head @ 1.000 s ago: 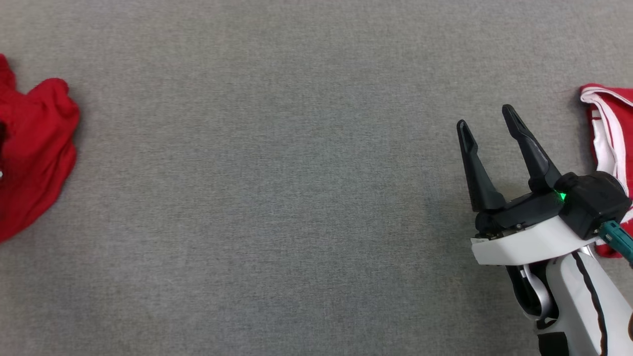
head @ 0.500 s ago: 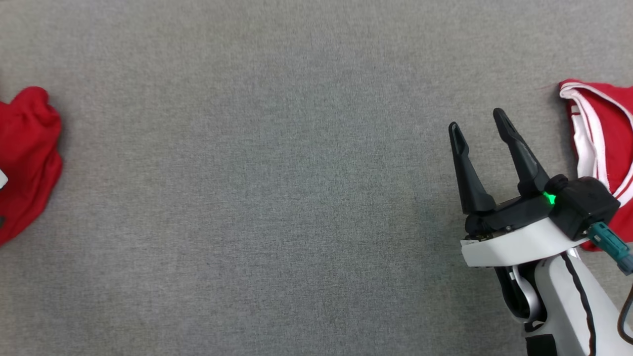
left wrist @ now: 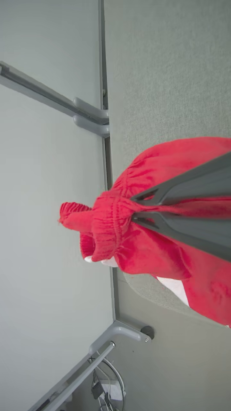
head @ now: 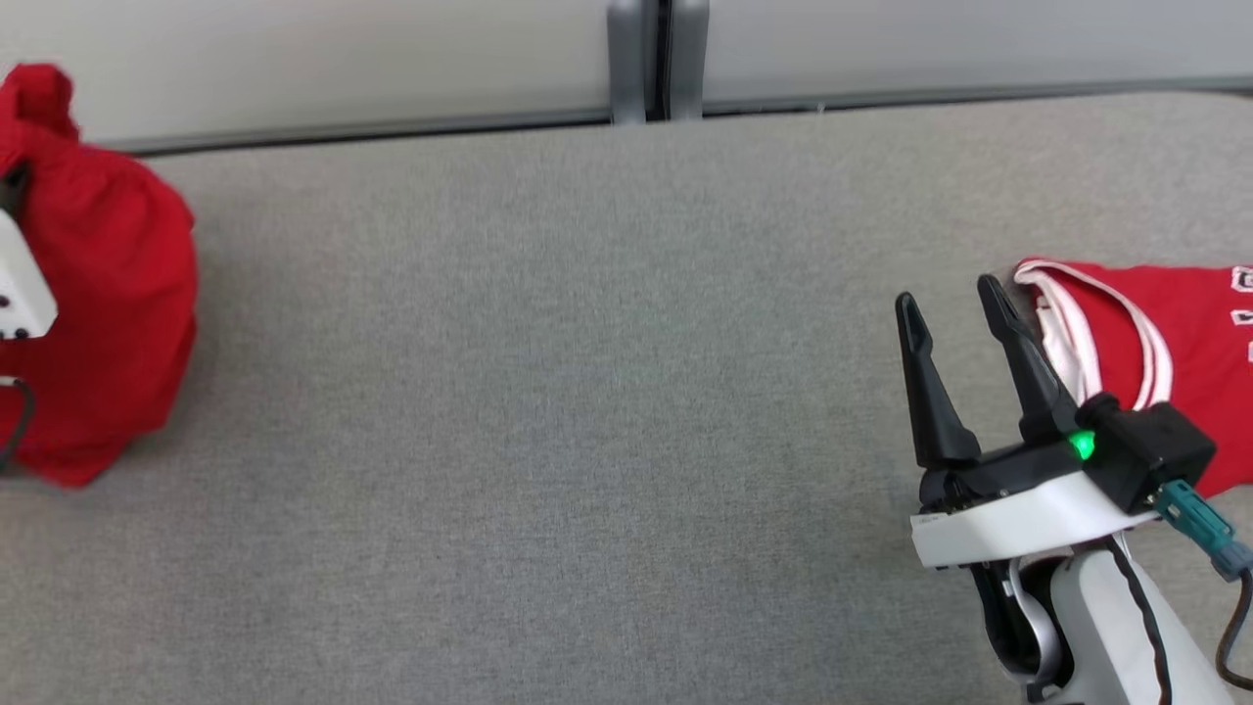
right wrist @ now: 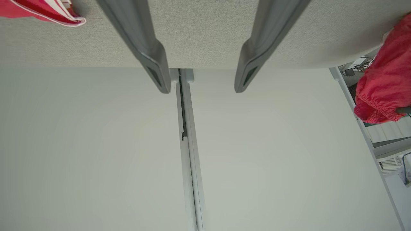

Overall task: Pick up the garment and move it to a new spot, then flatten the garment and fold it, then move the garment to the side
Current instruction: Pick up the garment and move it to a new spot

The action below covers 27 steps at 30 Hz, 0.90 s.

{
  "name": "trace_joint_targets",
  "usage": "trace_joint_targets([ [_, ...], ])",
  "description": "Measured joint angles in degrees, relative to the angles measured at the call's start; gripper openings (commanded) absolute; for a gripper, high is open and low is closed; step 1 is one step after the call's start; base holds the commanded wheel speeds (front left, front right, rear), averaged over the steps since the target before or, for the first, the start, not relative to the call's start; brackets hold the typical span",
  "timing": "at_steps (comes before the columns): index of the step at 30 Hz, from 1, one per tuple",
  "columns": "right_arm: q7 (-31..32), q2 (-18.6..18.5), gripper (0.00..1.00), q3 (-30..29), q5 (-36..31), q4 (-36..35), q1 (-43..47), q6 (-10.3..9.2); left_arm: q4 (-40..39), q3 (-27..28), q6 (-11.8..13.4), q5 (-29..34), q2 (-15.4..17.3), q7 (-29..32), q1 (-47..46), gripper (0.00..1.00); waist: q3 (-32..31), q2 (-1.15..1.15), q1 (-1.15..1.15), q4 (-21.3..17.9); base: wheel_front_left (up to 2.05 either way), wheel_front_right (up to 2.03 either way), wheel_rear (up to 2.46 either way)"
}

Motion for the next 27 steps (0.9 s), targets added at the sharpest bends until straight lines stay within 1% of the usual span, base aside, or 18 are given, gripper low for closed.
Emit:
trace_joint_targets([
  [4, 0.0, 0.4, 1.0, -1.2, 0.1, 0.0, 1.8, 0.0, -7.6, -2.8, 0.0, -1.8, 0.8, 1.7, 1.7, 0.0, -3.3, 0.0, 0.0, -0.5, 0.0, 0.0, 0.0],
  [5, 0.0, 0.4, 1.0, -1.2, 0.1, 0.0, 1.8, 0.0, -7.6, -2.8, 0.0, -1.8, 0.8, 1.7, 1.7, 0.0, -3.3, 0.0, 0.0, -0.5, 0.0, 0.0, 0.0],
  [7, 0.0, 0.5, 1.0, -2.2, 0.1, -0.2, 2.6, 0.0, -11.8, -3.5, 0.0, -2.6, 0.8, 2.5, 3.1, 0.0, -4.6, 0.0, 0.0, -0.9, 0.0, 0.0, 0.0],
  [10, 0.0, 0.6, 1.0, -3.4, 0.1, -0.6, 3.7, 0.0, -18.8, -4.2, 0.1, -3.6, 0.1, 3.3, 5.4, 0.0, -6.0, 0.0, 0.0, -1.9, 0.0, 0.0, 0.0],
  [13, 0.0, 0.6, 1.0, -4.5, 0.0, -0.9, 4.3, 0.0, -25.8, -5.8, 1.7, -4.2, -1.5, 5.0, 9.1, 0.0, -6.7, 0.0, 0.0, -3.4, 0.0, 0.0, 0.0],
  [17, 0.0, 0.6, 1.0, -5.5, -0.3, -1.4, 5.1, 0.0, -34.5, -8.7, 4.4, -4.4, -4.9, 6.0, 14.4, 0.0, -6.9, 0.0, 0.0, -5.3, 0.0, 0.0, 0.0],
  [20, 0.0, 0.5, 1.0, -6.0, -0.3, -1.4, 5.2, 0.0, -37.7, -11.3, 6.4, -4.2, -8.8, 4.7, 18.4, 0.0, -6.7, 0.0, 0.0, -6.8, 0.0, 0.0, 0.0],
  [23, 0.0, 0.5, 1.0, -5.7, -0.3, -1.4, 5.2, 0.0, -36.3, -14.6, 7.3, -3.1, -12.8, 2.3, 22.5, 0.0, -6.5, 0.0, 0.0, -8.4, 0.0, 0.0, 0.0],
  [27, 0.0, 0.2, 1.0, -5.4, -0.3, -1.3, 5.2, 0.0, -29.3, -19.1, 6.6, -1.4, -18.3, -2.2, 24.7, 0.0, -6.0, 0.0, 0.0, -10.2, 0.0, 0.0, 0.0],
])
